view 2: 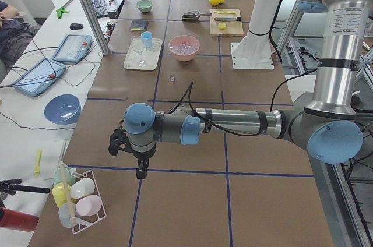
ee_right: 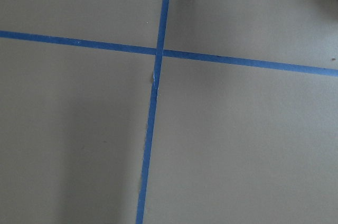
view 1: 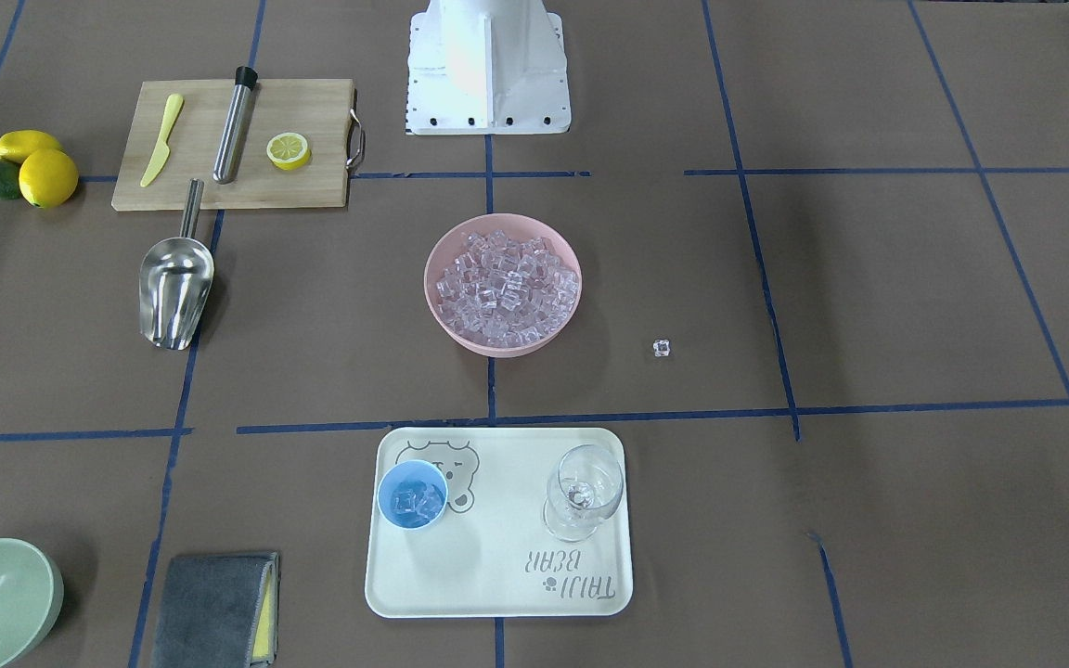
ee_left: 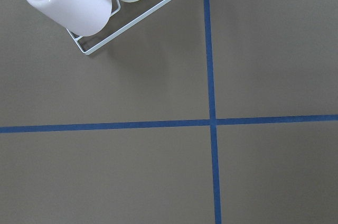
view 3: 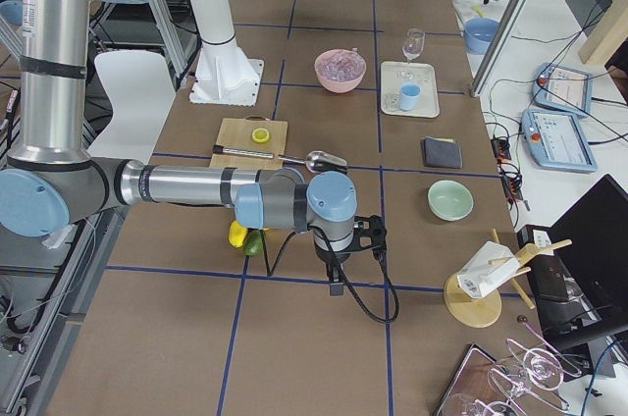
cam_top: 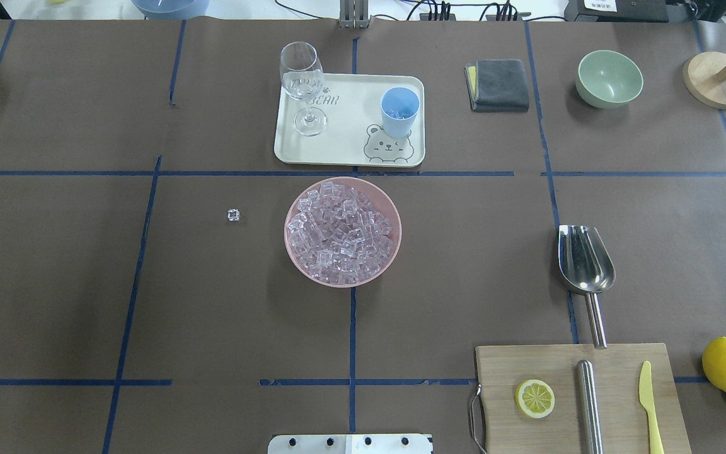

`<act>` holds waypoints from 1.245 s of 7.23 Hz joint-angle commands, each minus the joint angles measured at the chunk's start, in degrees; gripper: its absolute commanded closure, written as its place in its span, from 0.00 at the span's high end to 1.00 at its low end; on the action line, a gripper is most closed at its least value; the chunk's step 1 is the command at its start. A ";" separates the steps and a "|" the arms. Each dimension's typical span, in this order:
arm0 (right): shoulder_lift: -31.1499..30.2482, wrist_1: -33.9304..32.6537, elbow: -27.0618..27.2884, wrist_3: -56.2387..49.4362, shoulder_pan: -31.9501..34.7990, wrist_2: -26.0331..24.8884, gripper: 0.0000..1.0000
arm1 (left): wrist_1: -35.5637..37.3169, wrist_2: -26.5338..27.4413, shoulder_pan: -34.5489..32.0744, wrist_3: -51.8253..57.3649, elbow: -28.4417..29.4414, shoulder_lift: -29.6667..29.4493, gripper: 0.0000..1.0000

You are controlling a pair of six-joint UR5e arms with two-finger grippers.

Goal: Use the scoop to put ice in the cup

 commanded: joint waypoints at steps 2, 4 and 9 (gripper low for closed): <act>-0.21 -0.05 -0.06 0.28 -0.28 0.14 1.00 | 0.10 -0.37 2.18 -0.03 -0.62 0.40 1.00; -0.21 0.12 -0.06 2.37 -0.98 0.14 1.00 | 0.01 -0.73 2.27 -0.04 -0.72 0.40 1.00; -0.21 0.21 0.02 3.53 -2.30 0.23 1.00 | 0.27 -0.73 2.27 0.05 -0.72 0.40 1.00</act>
